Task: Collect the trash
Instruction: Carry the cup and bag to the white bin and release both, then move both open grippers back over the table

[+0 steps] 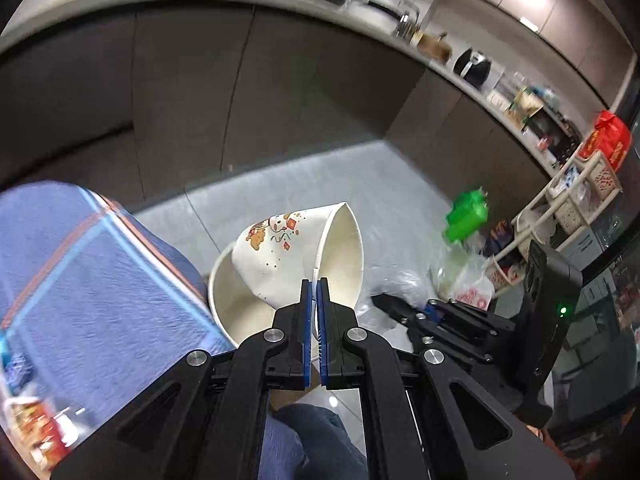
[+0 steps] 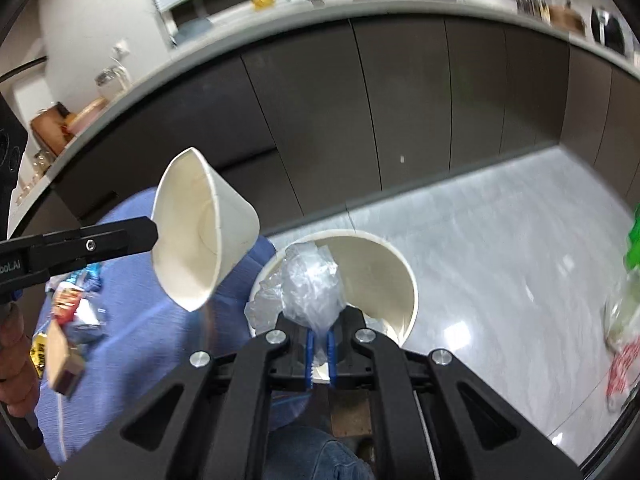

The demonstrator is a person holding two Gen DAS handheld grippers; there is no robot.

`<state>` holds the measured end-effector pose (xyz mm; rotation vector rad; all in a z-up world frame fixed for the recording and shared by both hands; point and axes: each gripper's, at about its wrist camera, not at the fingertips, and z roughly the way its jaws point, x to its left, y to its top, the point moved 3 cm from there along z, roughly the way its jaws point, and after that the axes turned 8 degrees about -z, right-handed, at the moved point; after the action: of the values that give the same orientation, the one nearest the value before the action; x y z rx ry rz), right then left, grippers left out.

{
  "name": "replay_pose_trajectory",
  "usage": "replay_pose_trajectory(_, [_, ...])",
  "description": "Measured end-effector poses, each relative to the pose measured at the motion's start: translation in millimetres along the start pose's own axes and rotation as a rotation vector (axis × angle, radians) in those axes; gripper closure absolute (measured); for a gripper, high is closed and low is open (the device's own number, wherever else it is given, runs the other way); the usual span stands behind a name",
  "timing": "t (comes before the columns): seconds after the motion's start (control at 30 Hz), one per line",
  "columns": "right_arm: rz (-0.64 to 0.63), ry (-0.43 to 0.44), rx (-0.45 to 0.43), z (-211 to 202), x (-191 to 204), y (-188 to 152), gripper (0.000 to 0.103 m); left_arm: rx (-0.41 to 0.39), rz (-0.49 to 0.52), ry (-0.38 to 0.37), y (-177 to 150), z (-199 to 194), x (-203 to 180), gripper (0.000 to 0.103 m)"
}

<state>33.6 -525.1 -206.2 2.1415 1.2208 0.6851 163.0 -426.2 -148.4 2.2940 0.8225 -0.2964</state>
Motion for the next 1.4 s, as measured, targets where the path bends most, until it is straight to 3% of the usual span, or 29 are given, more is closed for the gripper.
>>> replay_pose_trajectory(0.2, [0.034,0.032,0.102,63,-16,-21,0.096,0.111,-0.014,0.072,2,74,21,0.101])
replay_pose_trajectory(0.33, [0.036,0.046,0.141,83,-17,-30,0.094,0.155,-0.006,0.099,5,97,26,0.100])
replay_pose_trajectory(0.57, [-0.055,0.025,0.147,91,-6,-30,0.066,0.162,0.028,0.152,7,115,30,0.093])
replay_pose_trajectory(0.63, [-0.088,0.017,0.144,89,-4,-30,0.058,0.157,0.028,0.153,9,116,28,0.087])
replay_pose_trajectory(0.67, [-0.100,0.014,0.140,87,-5,-30,0.051,0.149,0.028,0.153,10,117,25,0.076])
replay_pose_trajectory(0.7, [-0.117,0.010,0.136,85,-3,-29,0.046,0.137,0.027,0.159,11,117,22,0.056])
replay_pose_trajectory(0.77, [-0.139,0.005,0.121,78,0,-25,0.034,0.081,0.030,0.170,12,107,17,0.046])
replay_pose_trajectory(0.87, [-0.161,0.002,0.090,69,3,-19,0.020,0.049,0.024,0.161,13,90,16,0.043])
replay_pose_trajectory(1.0, [-0.162,-0.020,0.045,48,3,-11,0.007,-0.052,0.008,0.183,16,56,15,0.013])
replay_pose_trajectory(1.03, [-0.161,-0.024,0.037,44,4,-9,0.003,-0.084,-0.002,0.192,16,46,14,0.010])
replay_pose_trajectory(1.27, [-0.145,-0.026,-0.006,5,15,-3,0.004,-0.174,-0.074,0.199,5,-15,18,0.009])
replay_pose_trajectory(1.4, [-0.189,0.006,-0.071,-33,45,7,0.004,-0.251,-0.102,0.224,-12,-63,21,0.009])
